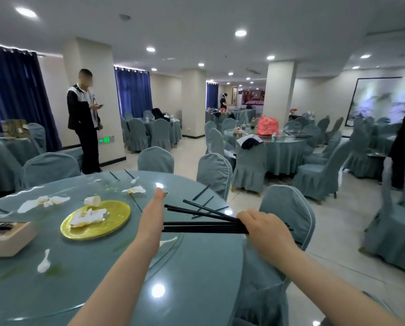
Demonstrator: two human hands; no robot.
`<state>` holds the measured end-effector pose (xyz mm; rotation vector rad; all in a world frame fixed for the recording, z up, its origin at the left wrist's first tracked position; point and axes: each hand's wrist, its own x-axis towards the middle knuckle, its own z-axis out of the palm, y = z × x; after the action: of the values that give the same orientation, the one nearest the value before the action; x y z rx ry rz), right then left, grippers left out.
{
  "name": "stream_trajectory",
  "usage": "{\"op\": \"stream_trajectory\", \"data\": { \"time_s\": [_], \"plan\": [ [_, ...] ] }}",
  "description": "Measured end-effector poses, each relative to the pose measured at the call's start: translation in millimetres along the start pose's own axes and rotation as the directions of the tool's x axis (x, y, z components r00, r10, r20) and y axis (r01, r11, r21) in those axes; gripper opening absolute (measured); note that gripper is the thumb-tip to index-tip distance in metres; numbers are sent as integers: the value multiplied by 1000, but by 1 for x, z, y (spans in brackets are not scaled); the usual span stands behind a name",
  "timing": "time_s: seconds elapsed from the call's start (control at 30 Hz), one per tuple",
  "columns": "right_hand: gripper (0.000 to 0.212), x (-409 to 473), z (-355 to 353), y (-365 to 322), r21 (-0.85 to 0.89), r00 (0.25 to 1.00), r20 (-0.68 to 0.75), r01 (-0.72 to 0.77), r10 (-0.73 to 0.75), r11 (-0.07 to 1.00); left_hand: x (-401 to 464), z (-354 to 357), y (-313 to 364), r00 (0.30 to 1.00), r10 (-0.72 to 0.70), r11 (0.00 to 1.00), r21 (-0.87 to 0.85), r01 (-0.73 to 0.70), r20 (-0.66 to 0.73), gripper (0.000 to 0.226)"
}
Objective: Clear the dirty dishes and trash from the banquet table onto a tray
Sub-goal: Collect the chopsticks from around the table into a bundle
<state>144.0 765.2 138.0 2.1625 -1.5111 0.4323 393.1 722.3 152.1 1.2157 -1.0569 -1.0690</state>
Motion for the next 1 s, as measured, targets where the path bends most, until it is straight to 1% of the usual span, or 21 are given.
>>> {"op": "stream_trajectory", "data": {
  "time_s": [0.07,0.13,0.27,0.37,0.47,0.63,0.7,0.8,0.93,1.0],
  "plan": [
    [21,-2,-6,17,1,1000,10,-5,5,1000,3,18,6,998,-13,1000,-14,14,53,56],
    [21,-5,-10,38,12,998,55,-22,22,1000,4,41,10,995,-10,999,-42,14,99,53],
    [18,-21,-9,90,1,995,77,-70,69,998,2,100,15,993,43,987,-157,-26,110,34],
    [14,-36,-3,135,1,990,95,-104,104,995,-4,151,13,992,50,973,-229,-22,118,35],
    [15,-50,5,183,-11,988,122,-99,99,995,-14,209,6,987,36,974,-227,0,156,43],
    [22,-68,18,272,-7,987,154,-51,52,999,-25,291,-15,987,-22,981,-186,52,161,42],
    [21,-69,21,298,-16,989,147,-30,33,999,-30,309,-23,990,-27,982,-183,53,141,42],
    [19,-69,26,312,7,986,164,-4,3,1000,-39,324,-32,993,-4,984,-176,25,120,41],
    [18,-66,34,319,16,988,152,-32,29,999,-44,336,-33,983,50,982,-189,-16,177,38],
    [19,-66,37,319,14,989,141,-51,48,999,-42,337,-31,969,58,985,-169,-17,241,40]
  ]
}}
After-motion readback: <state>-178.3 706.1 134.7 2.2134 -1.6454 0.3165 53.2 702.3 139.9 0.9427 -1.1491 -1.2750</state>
